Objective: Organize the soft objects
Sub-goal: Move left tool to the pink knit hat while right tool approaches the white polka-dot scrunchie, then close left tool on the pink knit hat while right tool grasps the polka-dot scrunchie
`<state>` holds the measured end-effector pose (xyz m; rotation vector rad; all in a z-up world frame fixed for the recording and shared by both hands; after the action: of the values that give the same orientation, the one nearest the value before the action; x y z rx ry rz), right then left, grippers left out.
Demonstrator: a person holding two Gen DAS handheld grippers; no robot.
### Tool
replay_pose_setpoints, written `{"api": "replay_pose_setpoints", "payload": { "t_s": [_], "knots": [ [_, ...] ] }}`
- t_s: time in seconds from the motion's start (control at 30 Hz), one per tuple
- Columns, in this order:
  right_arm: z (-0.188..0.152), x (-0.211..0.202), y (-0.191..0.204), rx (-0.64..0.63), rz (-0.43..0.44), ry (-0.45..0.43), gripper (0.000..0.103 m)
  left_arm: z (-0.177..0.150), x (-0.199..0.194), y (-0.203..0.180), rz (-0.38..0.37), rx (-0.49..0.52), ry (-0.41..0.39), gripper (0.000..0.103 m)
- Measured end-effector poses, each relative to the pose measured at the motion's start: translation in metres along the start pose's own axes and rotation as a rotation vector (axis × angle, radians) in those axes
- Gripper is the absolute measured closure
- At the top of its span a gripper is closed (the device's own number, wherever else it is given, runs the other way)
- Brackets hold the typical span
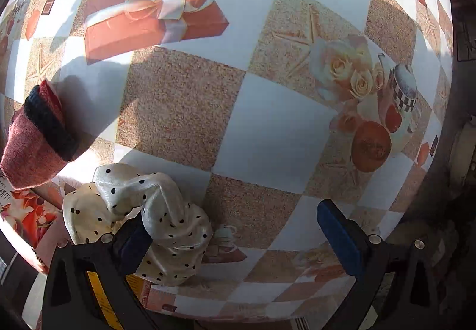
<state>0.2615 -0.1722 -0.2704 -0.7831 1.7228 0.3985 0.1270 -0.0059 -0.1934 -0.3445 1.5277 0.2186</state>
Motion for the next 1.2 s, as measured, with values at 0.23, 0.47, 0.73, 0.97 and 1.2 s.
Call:
{"api": "replay_pose_setpoints", "payload": {
  "t_s": [0.23, 0.47, 0.73, 0.97, 1.2],
  "knots": [
    [-0.026, -0.033, -0.073, 0.295, 0.363, -0.144, 0.0, 0.02, 0.034, -0.018, -0.011, 0.049, 0.091, 0.0],
    [-0.033, -0.03, -0.029, 0.175, 0.355, -0.188, 0.0, 0.035, 0.071, -0.026, 0.018, 0.08, 0.172, 0.0],
    [-0.039, 0.002, 0.005, 0.123, 0.188, -0.156, 0.0, 0.033, 0.1, -0.017, 0.049, 0.052, 0.226, 0.0],
    [-0.024, 0.007, -0.008, 0.153, 0.197, -0.134, 0.0, 0.04, 0.109, -0.02, 0.05, 0.055, 0.245, 0.0],
    [-0.001, -0.009, -0.009, 0.164, 0.229, -0.145, 0.023, 0.041, 0.097, -0.04, 0.051, 0.131, 0.192, 0.054]
  ]
}}
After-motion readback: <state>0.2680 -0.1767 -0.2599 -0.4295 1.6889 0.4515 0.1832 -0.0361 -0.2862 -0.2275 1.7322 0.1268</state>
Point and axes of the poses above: each gripper's, at about its wrist camera, not at the fingertips, and x roughly the way its jaws point, y to its left, z to its top, the point moved 8 cm from there along x, roughly the way its jaws point, and after that the axes turned 7 degrees about x, right-handed, at the moved point
